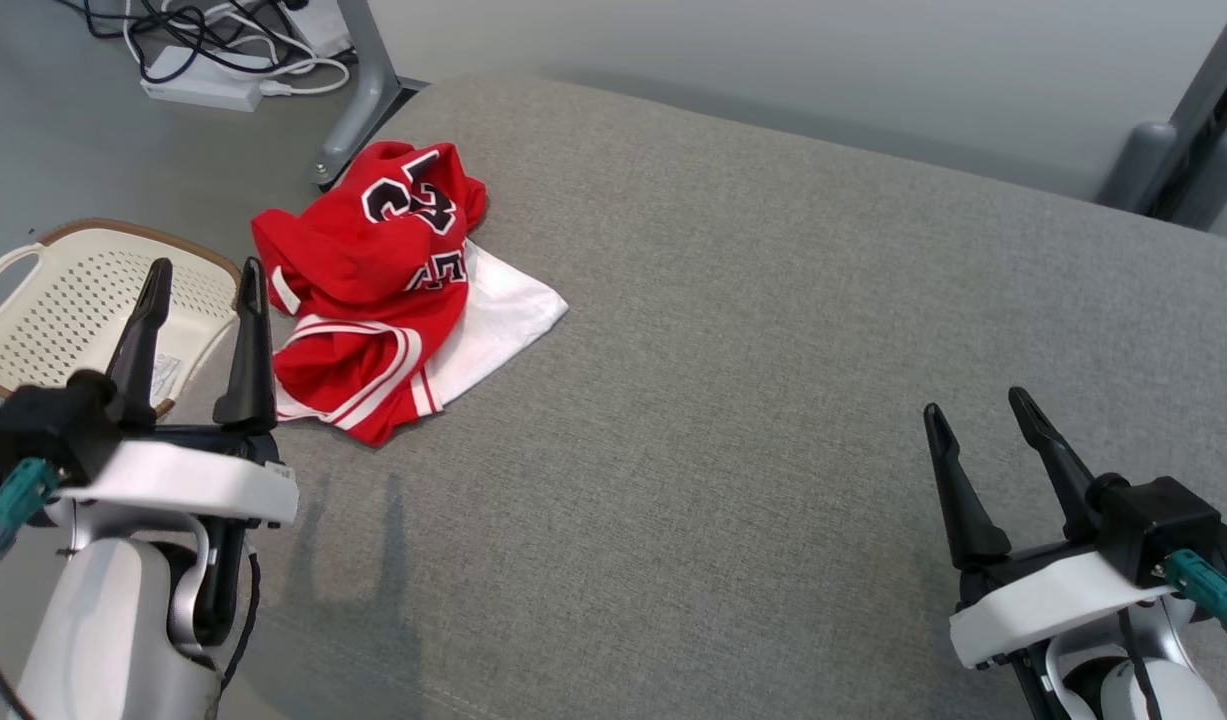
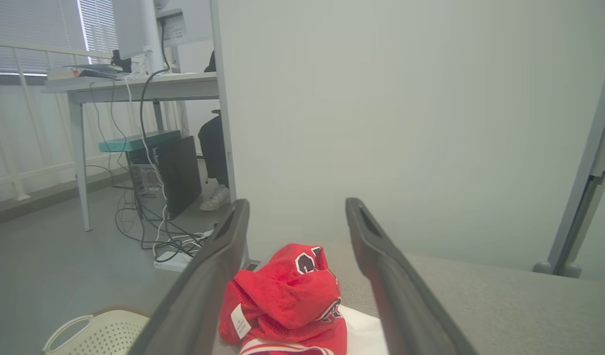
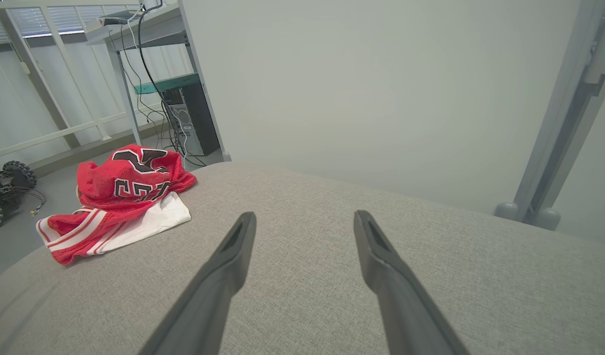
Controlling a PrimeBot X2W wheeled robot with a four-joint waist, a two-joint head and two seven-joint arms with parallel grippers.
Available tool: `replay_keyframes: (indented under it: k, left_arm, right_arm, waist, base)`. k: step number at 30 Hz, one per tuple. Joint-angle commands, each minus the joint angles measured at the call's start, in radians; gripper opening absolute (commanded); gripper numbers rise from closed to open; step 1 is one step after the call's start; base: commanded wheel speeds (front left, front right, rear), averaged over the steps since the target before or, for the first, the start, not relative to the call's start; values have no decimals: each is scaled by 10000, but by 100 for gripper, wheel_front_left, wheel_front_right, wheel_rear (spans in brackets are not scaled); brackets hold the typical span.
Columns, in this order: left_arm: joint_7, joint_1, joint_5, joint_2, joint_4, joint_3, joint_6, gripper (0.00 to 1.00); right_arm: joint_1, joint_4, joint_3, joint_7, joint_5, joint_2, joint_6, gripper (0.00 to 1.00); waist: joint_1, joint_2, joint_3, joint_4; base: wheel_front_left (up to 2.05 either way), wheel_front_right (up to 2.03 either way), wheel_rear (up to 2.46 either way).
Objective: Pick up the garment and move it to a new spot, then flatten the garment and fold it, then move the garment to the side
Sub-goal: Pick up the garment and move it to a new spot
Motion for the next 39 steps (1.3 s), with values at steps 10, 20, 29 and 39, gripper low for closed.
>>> replay_keyframes:
  k: [10,20,29,39]
  left_arm:
    - [562,-2182,-842,129,4127,-196,-729,100]
    - [700,-4192,-1791,-75,8609,-1036,-1039,100]
    - [-23,-4574,-2379,164,9202,-1646,-1038,0]
    - [-689,-4742,-2510,819,8830,-1717,-1016,0]
  right_arm:
    - [-705,-344,325,396,-168,-457,2,100]
    - [-1415,-524,524,504,-225,-763,2,100]
    - [-1525,-436,388,413,-267,-721,2,100]
    - [-1405,-103,338,87,-128,-567,2,100]
  waist:
    - [0,-1,1691,-1022]
    - [0,-1,2837,-1568]
    - [0,-1,2927,-1621]
    - [0,-1,2311,-1749]
  base:
    - [0,0,0]
    - [0,0,0]
    - [0,0,0]
    - [0,0,0]
